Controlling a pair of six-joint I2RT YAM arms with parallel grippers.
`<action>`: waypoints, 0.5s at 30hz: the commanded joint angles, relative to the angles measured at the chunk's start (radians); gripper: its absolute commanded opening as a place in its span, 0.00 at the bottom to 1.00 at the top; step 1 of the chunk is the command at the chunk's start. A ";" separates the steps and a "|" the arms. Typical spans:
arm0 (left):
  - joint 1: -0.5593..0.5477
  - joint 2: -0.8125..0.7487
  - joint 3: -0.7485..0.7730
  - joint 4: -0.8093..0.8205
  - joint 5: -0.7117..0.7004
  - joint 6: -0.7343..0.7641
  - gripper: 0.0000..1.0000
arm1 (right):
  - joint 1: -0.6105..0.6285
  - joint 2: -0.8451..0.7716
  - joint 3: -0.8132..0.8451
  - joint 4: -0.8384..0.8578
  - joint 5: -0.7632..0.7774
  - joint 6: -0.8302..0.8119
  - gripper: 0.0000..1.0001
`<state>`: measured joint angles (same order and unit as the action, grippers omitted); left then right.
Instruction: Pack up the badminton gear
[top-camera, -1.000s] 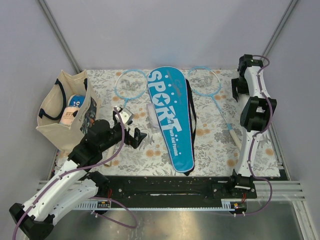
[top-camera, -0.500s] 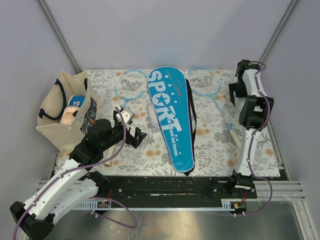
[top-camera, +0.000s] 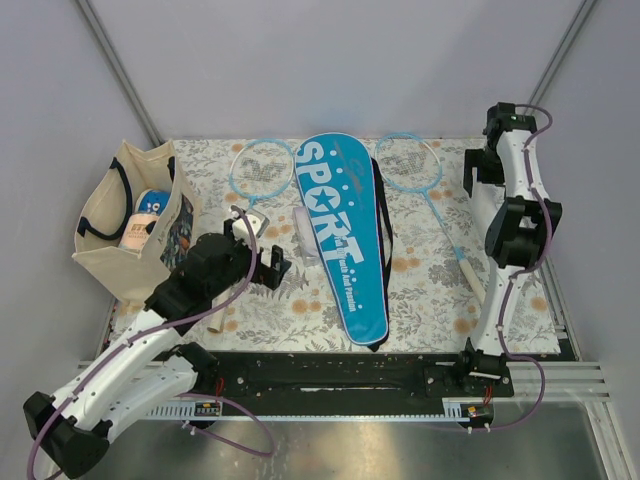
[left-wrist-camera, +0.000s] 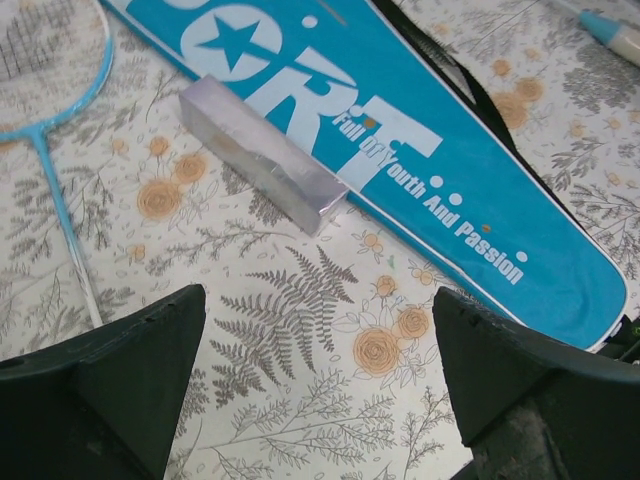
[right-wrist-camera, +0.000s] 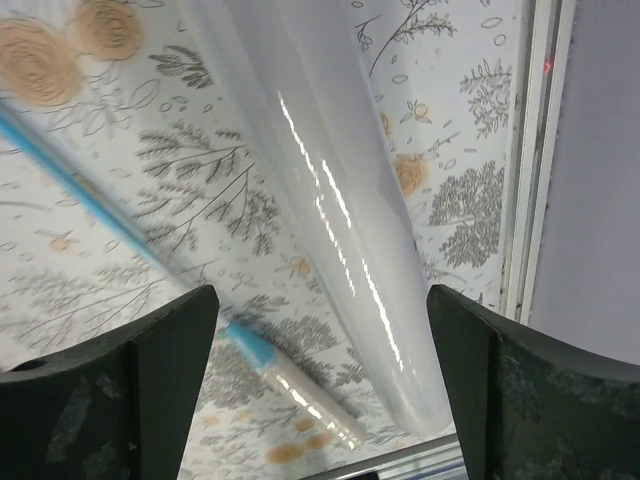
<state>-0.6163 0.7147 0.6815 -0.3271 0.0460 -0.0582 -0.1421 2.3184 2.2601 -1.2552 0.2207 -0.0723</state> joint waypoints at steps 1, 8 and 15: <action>-0.002 0.048 0.094 -0.048 -0.118 -0.121 0.99 | 0.033 -0.175 -0.026 -0.044 -0.067 0.104 0.93; -0.002 0.152 0.187 -0.234 -0.077 -0.158 0.99 | 0.196 -0.405 -0.353 0.094 -0.107 0.170 0.92; 0.000 0.054 0.121 -0.202 -0.141 -0.140 0.99 | 0.286 -0.678 -0.728 0.350 -0.335 0.323 0.85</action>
<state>-0.6159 0.8364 0.8120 -0.5465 -0.0334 -0.1925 0.1310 1.8076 1.7008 -1.1015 0.0525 0.1215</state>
